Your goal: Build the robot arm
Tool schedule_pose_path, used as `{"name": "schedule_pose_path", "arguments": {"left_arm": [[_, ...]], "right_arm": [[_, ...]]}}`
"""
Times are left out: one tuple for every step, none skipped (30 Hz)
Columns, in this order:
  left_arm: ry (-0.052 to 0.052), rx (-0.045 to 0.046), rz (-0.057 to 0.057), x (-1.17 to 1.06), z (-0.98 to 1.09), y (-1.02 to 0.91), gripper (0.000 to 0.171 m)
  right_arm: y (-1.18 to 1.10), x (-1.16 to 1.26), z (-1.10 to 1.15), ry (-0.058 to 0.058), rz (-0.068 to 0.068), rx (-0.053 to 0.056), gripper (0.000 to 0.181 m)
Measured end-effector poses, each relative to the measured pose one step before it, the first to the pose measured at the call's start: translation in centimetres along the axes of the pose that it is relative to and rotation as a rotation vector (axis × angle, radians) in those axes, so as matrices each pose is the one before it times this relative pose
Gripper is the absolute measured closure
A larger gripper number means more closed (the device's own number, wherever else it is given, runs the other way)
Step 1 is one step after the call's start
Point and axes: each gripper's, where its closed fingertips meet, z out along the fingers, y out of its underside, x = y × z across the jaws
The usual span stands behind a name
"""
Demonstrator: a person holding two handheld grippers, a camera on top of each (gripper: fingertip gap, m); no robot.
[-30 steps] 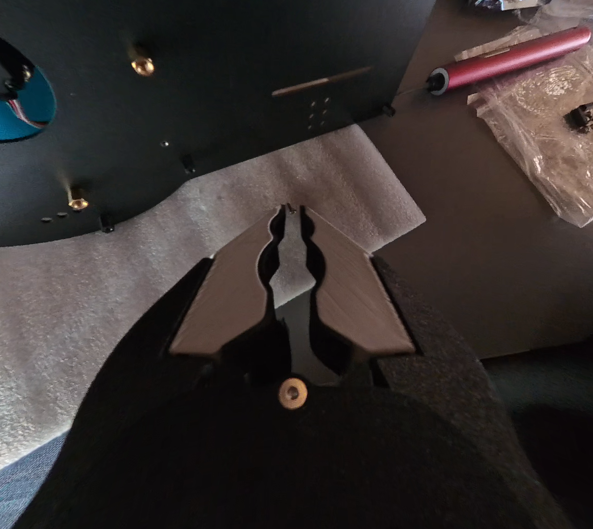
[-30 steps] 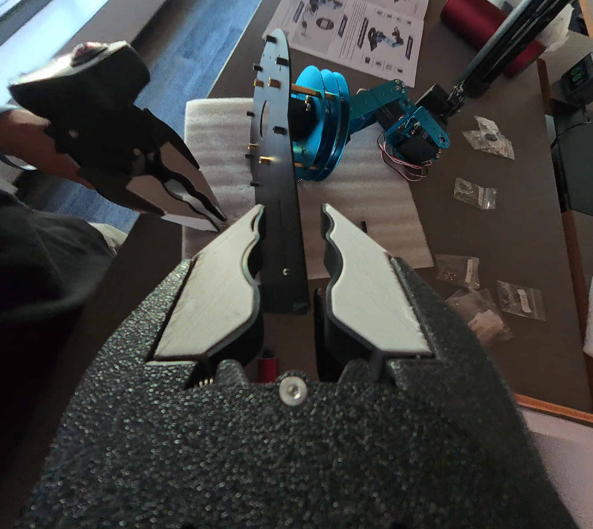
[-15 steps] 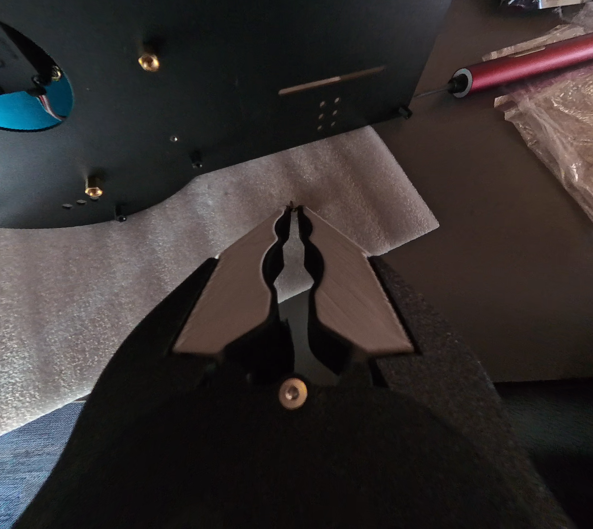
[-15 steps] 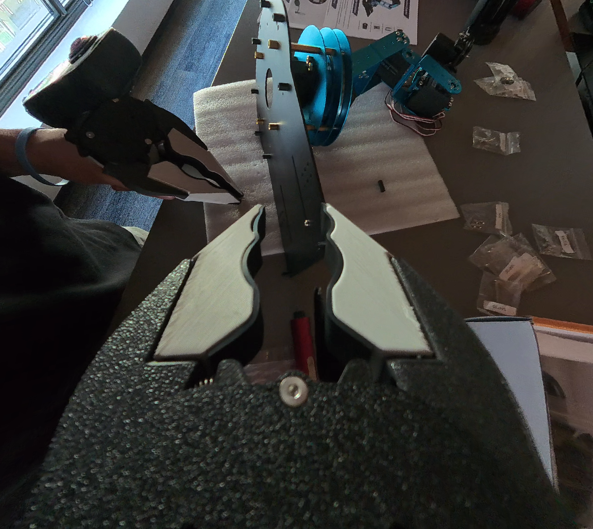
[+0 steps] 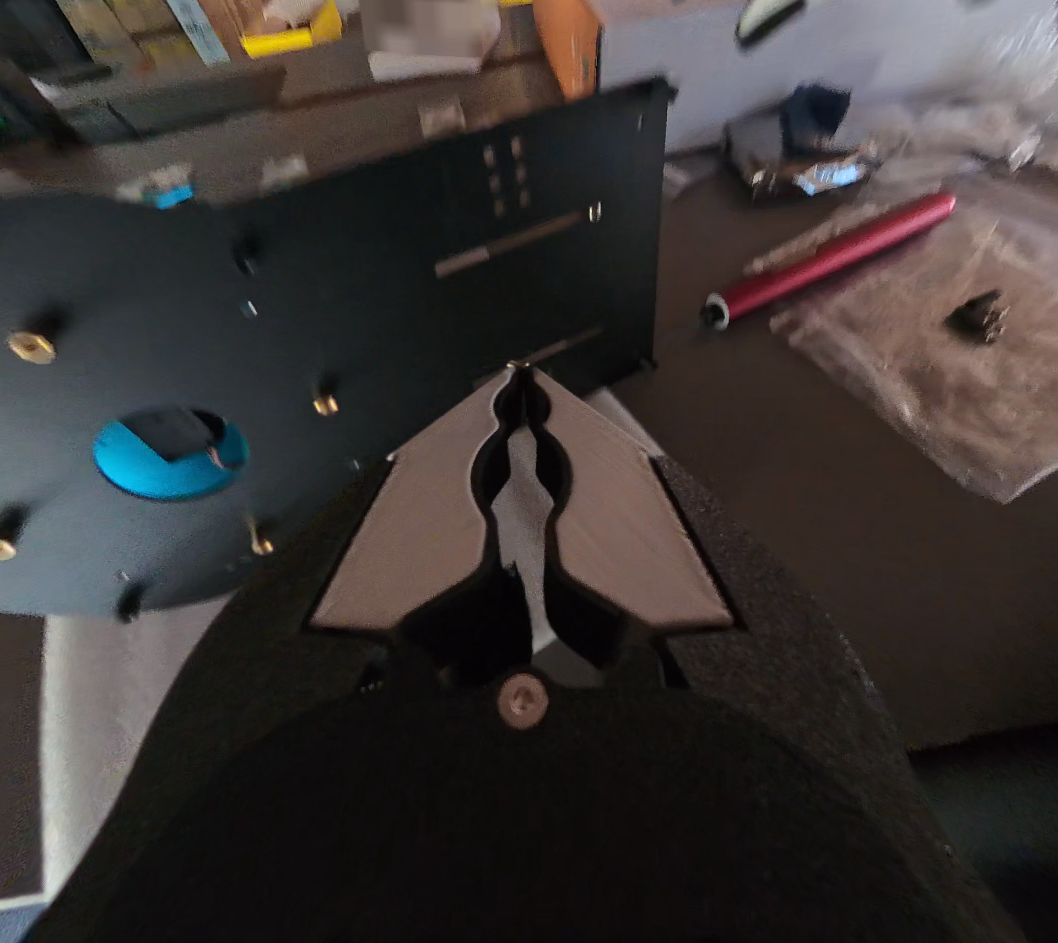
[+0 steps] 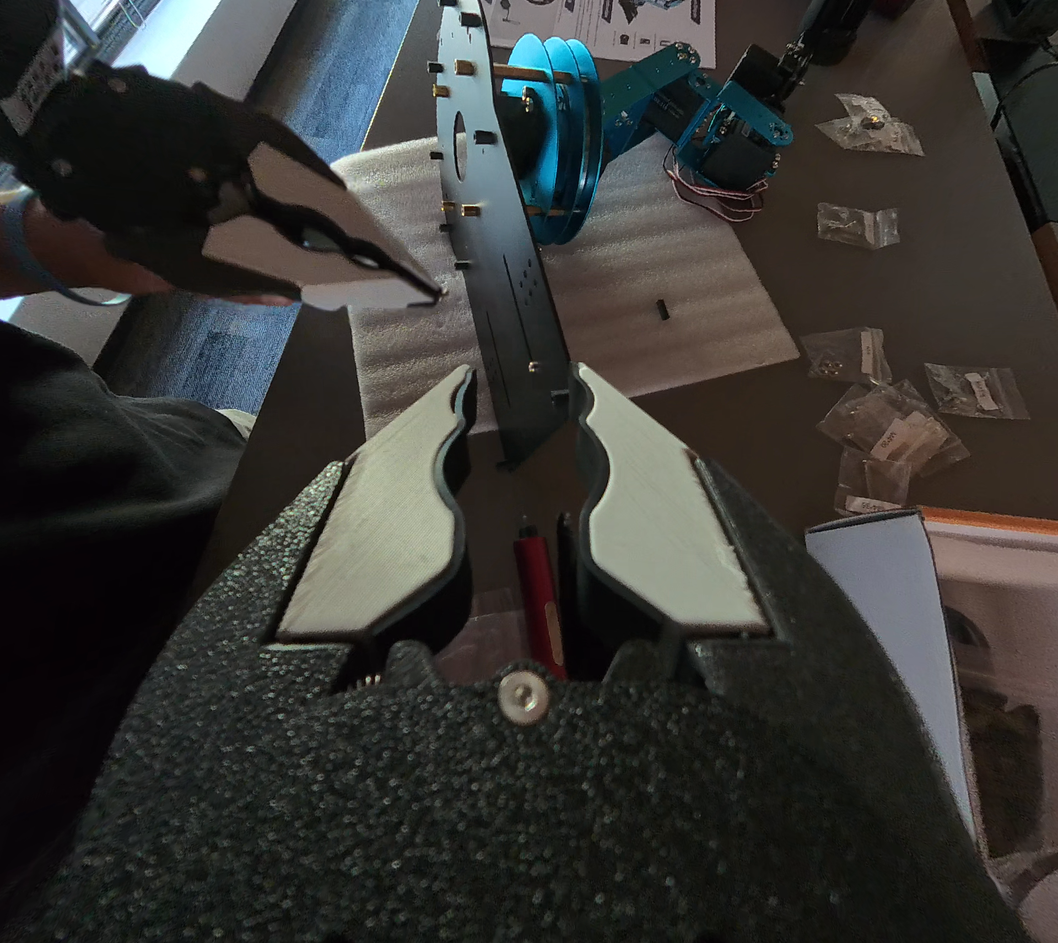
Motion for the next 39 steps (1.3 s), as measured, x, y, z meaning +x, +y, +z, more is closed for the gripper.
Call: {"name": "schedule_pose_path", "arguments": {"left_arm": [[-0.0057, 0.03240, 0.0053, -0.331, 0.034, -1.053, 0.171], [-0.0053, 0.02339, 0.0048, -0.336, 0.143, -0.760, 0.171], [-0.0010, 0.01252, 0.0040, -0.250, 0.257, -0.471, 0.171], [0.0039, 0.00439, 0.0038, -0.144, 0.333, -0.246, 0.171], [-0.0008, 0.00369, 0.0054, -0.143, 0.332, -0.139, 0.171], [-0.0039, 0.00276, 0.0069, -0.147, 0.293, -0.099, 0.171], [-0.0036, 0.00184, 0.0036, -0.105, 0.225, -0.076, 0.171], [0.0039, 0.00001, -0.0014, 0.015, 0.187, -0.048, 0.171], [0.0059, -0.00739, -0.0026, 0.047, 0.167, 0.098, 0.171], [-0.0012, -0.00459, -0.0008, -0.047, 0.111, 0.092, 0.171], [-0.0005, -0.00008, -0.0012, -0.041, 0.056, 0.040, 0.171], [0.0040, -0.00246, -0.0025, 0.030, 0.064, 0.075, 0.171], [0.0009, -0.00148, -0.0007, -0.011, 0.043, 0.059, 0.171], [0.0011, -0.00134, 0.0031, 0.005, 0.030, 0.045, 0.171], [-0.0002, -0.00159, 0.0062, -0.007, -0.003, 0.045, 0.171], [0.0001, -0.00455, 0.0056, -0.038, -0.010, 0.098, 0.171], [0.0035, -0.00749, -0.0004, -0.018, -0.004, 0.184, 0.171], [0.0035, -0.00539, -0.0057, -0.028, 0.001, 0.144, 0.171], [-0.0035, 0.00221, -0.0053, -0.129, -0.063, 0.019, 0.171], [-0.0068, 0.00183, -0.0021, -0.179, -0.072, 0.001, 0.171], [-0.0019, 0.00108, 0.0000, -0.120, -0.051, 0.000, 0.171], [-0.0028, 0.00269, -0.0005, -0.113, -0.030, -0.028, 0.171], [-0.0035, 0.00191, 0.0007, -0.120, -0.018, -0.026, 0.171], [-0.0010, -0.00117, 0.0015, -0.046, 0.019, 0.031, 0.171], [0.0014, -0.00169, 0.0002, 0.003, 0.041, 0.027, 0.171], [-0.0015, 0.00237, -0.0002, -0.024, 0.025, -0.035, 0.171], [-0.0076, 0.00320, -0.0006, -0.092, 0.011, -0.064, 0.171], [-0.0106, -0.00087, 0.0000, -0.148, 0.027, -0.001, 0.171], [-0.0061, -0.00065, -0.0012, -0.106, 0.024, 0.003, 0.171], [-0.0003, 0.00055, -0.0059, 0.007, -0.001, -0.001, 0.171], [-0.0027, 0.00055, -0.0099, -0.013, 0.003, 0.000, 0.171], [-0.0054, 0.00172, -0.0091, 0.000, 0.002, -0.001, 0.171], [-0.0079, 0.00256, -0.0056, -0.001, 0.002, 0.014, 0.171], [-0.0102, 0.00221, -0.0011, 0.005, 0.012, 0.004, 0.171], [-0.0113, 0.00089, 0.0014, 0.007, -0.004, 0.019, 0.171], [-0.0114, -0.00205, 0.0013, -0.007, -0.001, 0.053, 0.171], [-0.0102, -0.00542, 0.0001, -0.014, -0.035, 0.130, 0.171], [-0.0037, -0.00551, -0.0041, 0.026, -0.079, 0.213, 0.171], [0.0062, -0.00362, -0.0108, 0.147, -0.143, 0.236, 0.171]], "right_arm": [[0.072, 0.016, -0.091, -0.0001, 0.0050, 0.0018, 0.149], [0.086, 0.026, -0.088, 0.0021, 0.0025, -0.0001, 0.149], [0.104, 0.048, -0.085, 0.0044, 0.0009, -0.0009, 0.149], [0.084, 0.032, -0.068, 0.0032, 0.0019, 0.0000, 0.149], [0.083, -0.005, -0.055, 0.0001, 0.0038, 0.0005, 0.149], [0.076, -0.028, -0.048, -0.0006, 0.0030, -0.0007, 0.149], [0.080, 0.000, -0.054, 0.0024, 0.0001, -0.0020, 0.149], [0.071, 0.016, -0.094, 0.0044, -0.0015, -0.0019, 0.149], [0.048, 0.032, -0.109, 0.0041, -0.0004, -0.0009, 0.149], [0.020, 0.038, -0.131, 0.0032, 0.0014, 0.0012, 0.149], [-0.006, 0.052, -0.128, 0.0025, 0.0025, 0.0026, 0.149], [0.004, 0.084, -0.120, 0.0031, 0.0028, 0.0035, 0.149], [0.020, 0.092, -0.082, 0.0019, 0.0038, 0.0028, 0.149], [0.030, 0.070, -0.060, 0.0005, 0.0041, 0.0013, 0.149], [0.035, 0.066, -0.018, 0.0008, 0.0030, 0.0002, 0.149], [0.041, 0.042, 0.001, 0.0008, 0.0013, -0.0019, 0.149], [0.022, 0.009, 0.026, 0.0002, -0.0009, -0.0017, 0.149], [-0.016, -0.012, 0.041, -0.0001, -0.0021, -0.0001, 0.149], [-0.029, -0.029, 0.064, -0.0014, -0.0014, 0.0009, 0.149], [-0.034, -0.046, 0.087, -0.0033, -0.0001, -0.0003, 0.149], [-0.007, -0.036, 0.089, -0.0027, -0.0008, -0.0020, 0.149], [-0.015, -0.013, 0.079, -0.0006, -0.0026, -0.0017, 0.149], [-0.020, -0.018, 0.068, -0.0002, -0.0028, -0.0004, 0.149], [-0.020, -0.039, 0.074, -0.0028, -0.0011, -0.0007, 0.149], [-0.015, -0.018, 0.049, -0.0029, -0.0001, -0.0008, 0.149], [-0.012, -0.007, 0.039, -0.0013, -0.0006, -0.0004, 0.149], [0.003, 0.020, 0.028, -0.0003, -0.0007, -0.0012, 0.149], [0.015, 0.027, 0.001, 0.0004, -0.0006, -0.0017, 0.149], [0.014, 0.019, -0.012, 0.0010, -0.0003, -0.0006, 0.149], [0.005, 0.032, -0.040, 0.0011, 0.0007, -0.0001, 0.149], [0.021, 0.019, -0.040, 0.0010, 0.0010, -0.0005, 0.149], [0.015, 0.027, -0.052, 0.0013, 0.0009, -0.0003, 0.149], [0.017, 0.022, -0.038, 0.0011, 0.0009, -0.0002, 0.149], [0.036, 0.013, -0.033, 0.0006, 0.0006, -0.0014, 0.149], [0.042, 0.013, -0.023, 0.0010, -0.0002, -0.0015, 0.149], [0.023, 0.033, -0.028, 0.0020, 0.0002, 0.0010, 0.149], [0.041, 0.027, -0.004, -0.0003, 0.0035, 0.0012, 0.149], [0.152, 0.018, 0.028, -0.0020, 0.0073, -0.0041, 0.149], [0.178, 0.097, 0.006, 0.0017, 0.0069, -0.0040, 0.148]]}}
